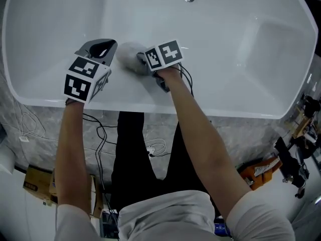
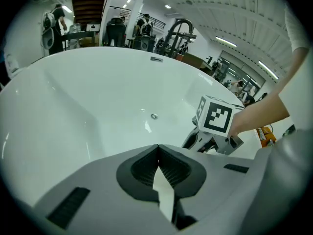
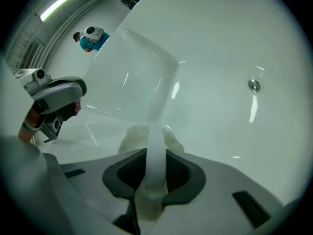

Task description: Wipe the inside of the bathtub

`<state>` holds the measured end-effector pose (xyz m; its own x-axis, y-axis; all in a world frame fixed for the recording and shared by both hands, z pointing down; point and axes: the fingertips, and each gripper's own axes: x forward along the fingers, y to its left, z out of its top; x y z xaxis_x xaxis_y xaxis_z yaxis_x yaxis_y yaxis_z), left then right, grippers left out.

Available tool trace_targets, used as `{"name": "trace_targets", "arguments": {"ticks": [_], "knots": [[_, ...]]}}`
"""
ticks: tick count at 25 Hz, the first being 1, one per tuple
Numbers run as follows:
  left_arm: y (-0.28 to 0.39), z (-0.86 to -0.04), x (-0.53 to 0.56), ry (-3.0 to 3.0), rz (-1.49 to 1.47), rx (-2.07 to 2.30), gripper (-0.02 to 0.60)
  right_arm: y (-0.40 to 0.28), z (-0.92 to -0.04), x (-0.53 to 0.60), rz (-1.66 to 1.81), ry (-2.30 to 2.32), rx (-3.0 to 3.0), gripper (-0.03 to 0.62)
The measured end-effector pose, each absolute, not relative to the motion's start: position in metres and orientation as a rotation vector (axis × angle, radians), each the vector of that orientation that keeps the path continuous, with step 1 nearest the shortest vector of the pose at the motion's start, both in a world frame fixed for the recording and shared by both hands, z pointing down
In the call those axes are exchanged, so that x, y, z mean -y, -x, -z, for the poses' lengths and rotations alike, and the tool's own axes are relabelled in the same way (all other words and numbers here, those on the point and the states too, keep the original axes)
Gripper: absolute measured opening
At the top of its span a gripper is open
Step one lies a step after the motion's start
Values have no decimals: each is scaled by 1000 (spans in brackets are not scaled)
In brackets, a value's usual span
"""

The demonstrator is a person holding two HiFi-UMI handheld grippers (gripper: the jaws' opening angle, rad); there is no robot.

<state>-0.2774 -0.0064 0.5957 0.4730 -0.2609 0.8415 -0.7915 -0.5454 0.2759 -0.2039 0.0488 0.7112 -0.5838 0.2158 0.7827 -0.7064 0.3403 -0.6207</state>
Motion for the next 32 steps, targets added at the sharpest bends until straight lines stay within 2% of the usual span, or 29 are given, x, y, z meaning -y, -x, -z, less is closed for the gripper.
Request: {"name": "trace_targets", "arguments": {"ticks": [32], "knots": [[14,-643,-27,-2113,-1153,479,11,-76,-702,-61,-1397,-619,1667,100]]}}
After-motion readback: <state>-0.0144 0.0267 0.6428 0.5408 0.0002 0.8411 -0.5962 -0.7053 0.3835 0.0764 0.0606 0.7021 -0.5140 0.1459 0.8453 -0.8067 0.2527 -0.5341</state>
